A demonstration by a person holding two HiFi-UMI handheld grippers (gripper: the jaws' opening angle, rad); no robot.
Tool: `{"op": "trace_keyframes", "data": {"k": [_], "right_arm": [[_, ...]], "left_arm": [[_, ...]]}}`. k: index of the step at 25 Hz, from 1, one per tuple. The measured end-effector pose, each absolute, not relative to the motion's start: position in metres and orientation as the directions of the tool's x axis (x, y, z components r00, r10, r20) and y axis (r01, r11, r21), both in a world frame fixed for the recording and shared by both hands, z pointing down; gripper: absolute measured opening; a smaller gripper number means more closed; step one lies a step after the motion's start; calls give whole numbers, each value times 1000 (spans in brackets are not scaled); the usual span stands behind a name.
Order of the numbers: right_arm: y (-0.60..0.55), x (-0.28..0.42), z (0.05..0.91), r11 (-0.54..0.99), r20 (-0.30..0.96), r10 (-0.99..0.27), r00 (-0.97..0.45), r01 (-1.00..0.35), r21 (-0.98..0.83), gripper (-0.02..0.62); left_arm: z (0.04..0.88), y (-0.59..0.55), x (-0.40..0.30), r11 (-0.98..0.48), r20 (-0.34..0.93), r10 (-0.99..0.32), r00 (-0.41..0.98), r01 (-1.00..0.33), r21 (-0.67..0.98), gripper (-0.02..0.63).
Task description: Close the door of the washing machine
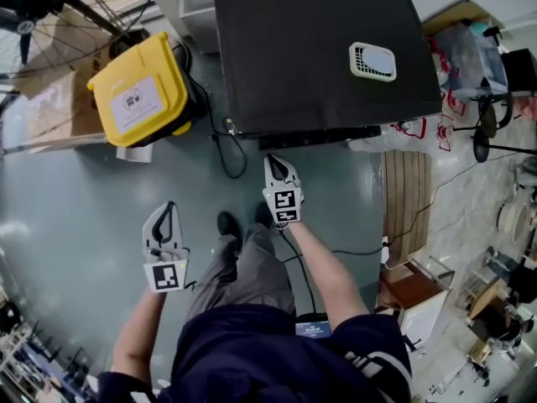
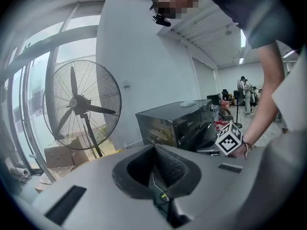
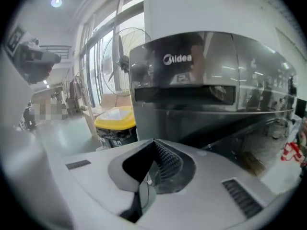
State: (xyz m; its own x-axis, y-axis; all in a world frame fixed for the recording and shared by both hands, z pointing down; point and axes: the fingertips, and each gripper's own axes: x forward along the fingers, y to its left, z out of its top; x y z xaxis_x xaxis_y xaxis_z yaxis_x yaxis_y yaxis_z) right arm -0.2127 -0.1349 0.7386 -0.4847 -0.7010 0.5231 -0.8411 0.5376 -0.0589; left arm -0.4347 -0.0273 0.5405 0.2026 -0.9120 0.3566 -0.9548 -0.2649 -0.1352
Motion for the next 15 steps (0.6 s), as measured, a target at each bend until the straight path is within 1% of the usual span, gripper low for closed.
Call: {"op": "trace_keyframes", "data": {"k": [9, 15], "right_arm": [[-141, -212, 574, 525, 215, -815, -539, -842, -120, 21], [-137, -208, 517, 533, 149, -822, -550, -834, -139, 21]], "left_arm": [[485, -52, -407, -277, 235, -940, 248, -956, -100, 23], [450, -59, -398, -273, 169, -952, 256, -959, -82, 23]]}}
